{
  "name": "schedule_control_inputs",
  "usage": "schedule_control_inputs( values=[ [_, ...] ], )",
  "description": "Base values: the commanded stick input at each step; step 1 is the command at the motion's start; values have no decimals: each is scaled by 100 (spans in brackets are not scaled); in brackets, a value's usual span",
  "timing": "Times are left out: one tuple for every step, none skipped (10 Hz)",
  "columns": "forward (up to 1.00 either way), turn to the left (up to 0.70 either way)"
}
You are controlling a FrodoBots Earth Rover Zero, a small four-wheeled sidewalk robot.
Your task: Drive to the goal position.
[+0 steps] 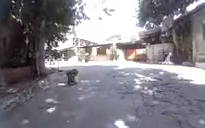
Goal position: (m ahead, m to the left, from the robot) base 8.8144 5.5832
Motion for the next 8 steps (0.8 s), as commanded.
schedule_control_inputs(
  values=[
    [100,-9],
    [100,5],
    [100,2],
    [100,2],
    [100,2],
    [100,0],
    [100,0],
    [100,0]
  ],
)
